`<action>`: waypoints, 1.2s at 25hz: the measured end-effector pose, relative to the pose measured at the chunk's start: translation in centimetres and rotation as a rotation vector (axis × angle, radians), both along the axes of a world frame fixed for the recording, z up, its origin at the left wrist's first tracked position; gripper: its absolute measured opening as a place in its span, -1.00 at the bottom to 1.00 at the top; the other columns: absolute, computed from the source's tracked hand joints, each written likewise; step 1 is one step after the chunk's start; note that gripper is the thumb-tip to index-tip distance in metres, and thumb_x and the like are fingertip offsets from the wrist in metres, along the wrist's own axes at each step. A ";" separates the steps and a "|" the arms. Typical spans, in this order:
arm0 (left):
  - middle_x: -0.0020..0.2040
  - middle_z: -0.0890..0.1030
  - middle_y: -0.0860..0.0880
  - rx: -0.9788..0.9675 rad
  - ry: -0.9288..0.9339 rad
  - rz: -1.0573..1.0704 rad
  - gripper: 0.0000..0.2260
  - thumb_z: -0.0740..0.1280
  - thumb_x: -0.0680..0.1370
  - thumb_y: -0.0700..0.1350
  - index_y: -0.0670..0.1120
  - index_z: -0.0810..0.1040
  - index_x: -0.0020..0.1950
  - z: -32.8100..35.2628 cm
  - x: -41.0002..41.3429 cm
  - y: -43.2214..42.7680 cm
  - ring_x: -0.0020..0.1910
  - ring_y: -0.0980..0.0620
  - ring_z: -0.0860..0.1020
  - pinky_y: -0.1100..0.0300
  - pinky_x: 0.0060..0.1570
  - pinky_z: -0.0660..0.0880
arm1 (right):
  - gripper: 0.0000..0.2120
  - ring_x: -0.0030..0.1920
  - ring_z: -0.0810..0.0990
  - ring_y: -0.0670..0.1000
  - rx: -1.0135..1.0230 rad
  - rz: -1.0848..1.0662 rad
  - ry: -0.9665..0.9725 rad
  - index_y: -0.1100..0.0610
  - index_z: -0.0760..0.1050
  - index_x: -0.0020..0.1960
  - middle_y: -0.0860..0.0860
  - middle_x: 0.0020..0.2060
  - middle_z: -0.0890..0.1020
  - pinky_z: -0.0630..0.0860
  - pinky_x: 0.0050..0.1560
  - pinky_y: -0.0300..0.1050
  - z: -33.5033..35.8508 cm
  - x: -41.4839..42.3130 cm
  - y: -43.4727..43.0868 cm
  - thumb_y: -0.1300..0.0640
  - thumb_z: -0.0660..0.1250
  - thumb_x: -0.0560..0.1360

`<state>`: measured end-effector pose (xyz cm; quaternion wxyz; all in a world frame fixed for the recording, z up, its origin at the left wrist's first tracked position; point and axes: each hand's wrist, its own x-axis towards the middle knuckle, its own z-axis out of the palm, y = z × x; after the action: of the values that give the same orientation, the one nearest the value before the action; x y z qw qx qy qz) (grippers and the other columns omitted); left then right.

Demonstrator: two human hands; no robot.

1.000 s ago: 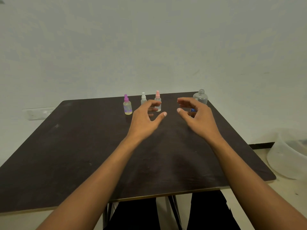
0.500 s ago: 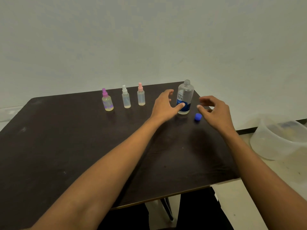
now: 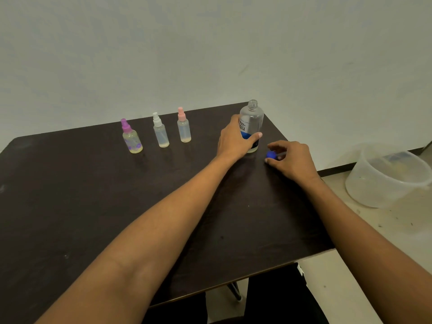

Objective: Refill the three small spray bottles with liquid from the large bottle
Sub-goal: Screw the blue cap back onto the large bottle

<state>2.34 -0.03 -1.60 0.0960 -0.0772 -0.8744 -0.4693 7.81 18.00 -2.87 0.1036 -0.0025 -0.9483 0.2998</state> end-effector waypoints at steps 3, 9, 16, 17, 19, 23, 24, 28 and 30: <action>0.28 0.61 -0.02 -0.004 0.010 0.004 -0.43 0.57 0.47 0.13 -0.04 0.42 0.35 0.2 0.2 -0.1 0.24 -0.04 0.59 0.01 0.18 0.60 | -0.61 -0.01 0.62 -0.04 0.021 -0.001 0.005 0.08 0.65 0.32 0.07 0.18 0.71 0.53 0.13 -0.17 -0.4 -0.2 0.0 0.13 0.56 0.50; 0.34 0.59 -0.03 0.005 0.023 -0.004 -0.39 0.56 0.47 0.15 -0.03 0.41 0.40 1.1 1.7 -1.9 0.29 -0.04 0.58 0.03 0.23 0.59 | -0.65 -0.04 0.64 -0.06 -0.093 0.004 0.057 0.07 0.69 0.25 0.04 0.10 0.73 0.55 0.07 -0.21 1.0 0.3 -0.8 0.10 0.58 0.49; 0.37 0.58 -0.03 -0.005 0.054 0.043 -0.36 0.55 0.48 0.18 -0.02 0.40 0.44 3.1 6.1 -7.0 0.31 -0.02 0.58 0.10 0.22 0.56 | -0.69 -0.12 0.67 -0.17 -0.199 0.148 0.244 0.03 0.72 0.19 -0.07 0.00 0.71 0.53 -0.07 -0.42 6.2 1.9 -3.5 0.03 0.59 0.47; 0.37 0.58 -0.02 -0.005 0.052 0.051 -0.36 0.55 0.48 0.18 -0.02 0.40 0.44 3.2 6.8 -7.8 0.31 -0.02 0.58 0.11 0.22 0.55 | -0.70 -0.13 0.67 -0.18 -0.201 0.167 0.257 0.02 0.72 0.19 -0.08 0.00 0.70 0.52 -0.07 -0.43 6.8 2.1 -4.0 0.03 0.59 0.47; 0.37 0.58 -0.02 -0.006 0.053 0.073 -0.38 0.55 0.47 0.18 0.00 0.42 0.43 3.4 8.3 -9.4 0.32 -0.01 0.57 0.16 0.20 0.53 | -0.70 -0.11 0.67 -0.20 -0.197 0.201 0.273 0.00 0.71 0.19 -0.10 -0.01 0.69 0.52 -0.06 -0.44 7.5 2.6 -5.1 0.02 0.59 0.47; 0.41 0.57 -0.02 -0.017 0.046 0.109 -0.35 0.55 0.47 0.17 0.01 0.40 0.47 3.3 10.6 -11.8 0.35 -0.03 0.57 0.11 0.25 0.54 | -0.69 -0.06 0.65 -0.23 -0.195 0.257 0.267 -0.03 0.70 0.20 -0.16 -0.01 0.68 0.56 -0.01 -0.35 8.3 3.3 -6.8 0.00 0.59 0.47; 0.42 0.56 -0.03 -0.016 0.042 0.115 -0.34 0.55 0.47 0.16 0.01 0.39 0.48 3.3 11.1 -12.3 0.36 -0.03 0.56 0.14 0.24 0.52 | -0.69 -0.08 0.66 -0.23 -0.195 0.266 0.263 -0.04 0.70 0.19 -0.17 -0.02 0.68 0.57 -0.02 -0.34 8.5 3.5 -7.2 0.00 0.59 0.47; 0.40 0.57 -0.03 0.001 0.038 0.123 -0.35 0.57 0.46 0.16 -0.01 0.41 0.45 3.0 12.4 -13.6 0.37 -0.04 0.56 0.07 0.30 0.54 | -0.70 -0.11 0.69 -0.21 -0.189 0.307 0.275 -0.05 0.70 0.19 -0.20 -0.05 0.69 0.55 -0.10 -0.42 10.0 3.9 -8.3 0.03 0.59 0.47; 0.37 0.59 -0.01 0.000 0.038 0.126 -0.36 0.57 0.45 0.17 0.01 0.42 0.43 2.8 12.9 -14.0 0.34 -0.02 0.57 0.07 0.29 0.55 | -0.69 -0.10 0.68 -0.24 -0.168 0.345 0.276 -0.03 0.70 0.19 -0.21 -0.08 0.68 0.55 -0.11 -0.47 11.0 4.0 -8.9 0.06 0.60 0.46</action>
<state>15.28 -14.08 1.23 0.1418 -0.0309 -0.8755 -0.4608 11.80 9.11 8.14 0.1790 0.1921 -0.8833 0.3883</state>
